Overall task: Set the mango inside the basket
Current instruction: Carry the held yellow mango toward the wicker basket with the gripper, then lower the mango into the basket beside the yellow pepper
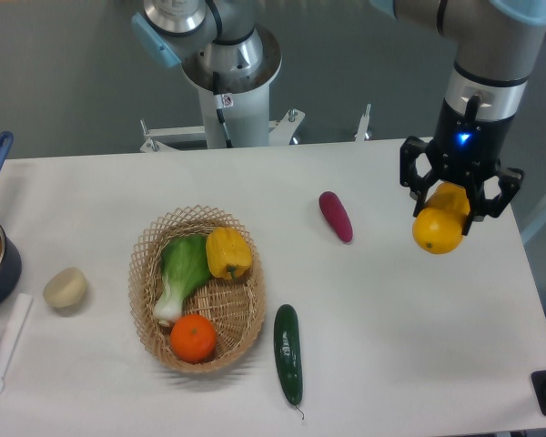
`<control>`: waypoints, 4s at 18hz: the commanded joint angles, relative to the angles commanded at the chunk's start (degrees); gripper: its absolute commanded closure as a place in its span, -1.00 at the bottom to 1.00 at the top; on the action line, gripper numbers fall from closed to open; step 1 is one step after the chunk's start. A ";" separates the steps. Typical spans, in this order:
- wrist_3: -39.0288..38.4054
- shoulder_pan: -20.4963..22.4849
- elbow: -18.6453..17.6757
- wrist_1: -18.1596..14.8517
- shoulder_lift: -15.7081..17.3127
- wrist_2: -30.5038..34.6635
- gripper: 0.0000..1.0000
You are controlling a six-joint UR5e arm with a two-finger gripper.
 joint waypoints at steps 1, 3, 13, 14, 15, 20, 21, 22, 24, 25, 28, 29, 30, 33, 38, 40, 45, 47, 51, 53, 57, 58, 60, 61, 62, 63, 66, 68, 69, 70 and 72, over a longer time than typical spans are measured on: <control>0.00 -0.18 -0.70 0.09 0.09 0.00 0.72; -0.35 -0.26 -0.62 0.09 0.00 -0.09 0.72; -13.43 -1.75 -3.33 0.35 0.17 -3.33 0.71; -14.75 -2.37 -4.04 0.35 0.17 -3.95 0.70; -15.98 -2.81 -4.57 0.35 0.17 -4.48 0.70; -20.55 -6.06 -9.05 0.35 0.61 -6.33 0.65; -22.57 -6.94 -9.58 0.35 0.61 -6.42 0.65; -24.68 -7.82 -9.93 0.35 0.44 -6.68 0.64; -29.86 -9.22 -9.93 0.35 0.09 -9.82 0.62; -32.32 -9.49 -10.02 0.44 -0.35 -12.28 0.62; -36.73 -10.72 -10.37 1.31 -2.10 -17.92 0.54; -37.43 -11.33 -10.89 2.62 -2.46 -18.02 0.54; -38.40 -11.95 -11.60 4.29 -2.81 -18.02 0.54; -38.94 -13.01 -14.58 8.60 -3.69 -17.93 0.54; -38.85 -15.29 -16.00 8.79 -3.96 -18.02 0.53; -38.67 -16.78 -15.91 8.88 -4.92 -18.02 0.48; -38.41 -18.90 -16.52 9.49 -6.15 -17.75 0.47; -38.41 -19.42 -17.57 9.58 -6.15 -17.67 0.47; -37.97 -19.51 -18.90 9.67 -6.59 -17.58 0.45; -37.97 -19.51 -19.60 9.76 -6.94 -17.58 0.45; -38.23 -19.51 -20.56 11.86 -7.91 -17.49 0.44; -37.97 -19.51 -20.92 12.21 -8.00 -17.49 0.42; -37.97 -19.51 -21.88 12.92 -8.09 -17.40 0.39; -37.97 -19.60 -22.49 13.70 -8.09 -17.40 0.38; -37.97 -19.51 -23.20 14.76 -8.09 -17.40 0.35; -37.97 -19.51 -23.81 15.64 -8.17 -17.40 0.32; -38.14 -19.51 -23.91 16.44 -8.26 -17.40 0.31; -38.14 -19.51 -24.17 16.44 -8.26 -17.40 0.30; -38.14 -19.60 -24.26 16.44 -8.26 -17.40 0.29; -38.14 -19.51 -24.26 16.44 -8.26 -17.40 0.25; -38.23 -19.60 -24.43 16.44 -8.26 -17.40 0.23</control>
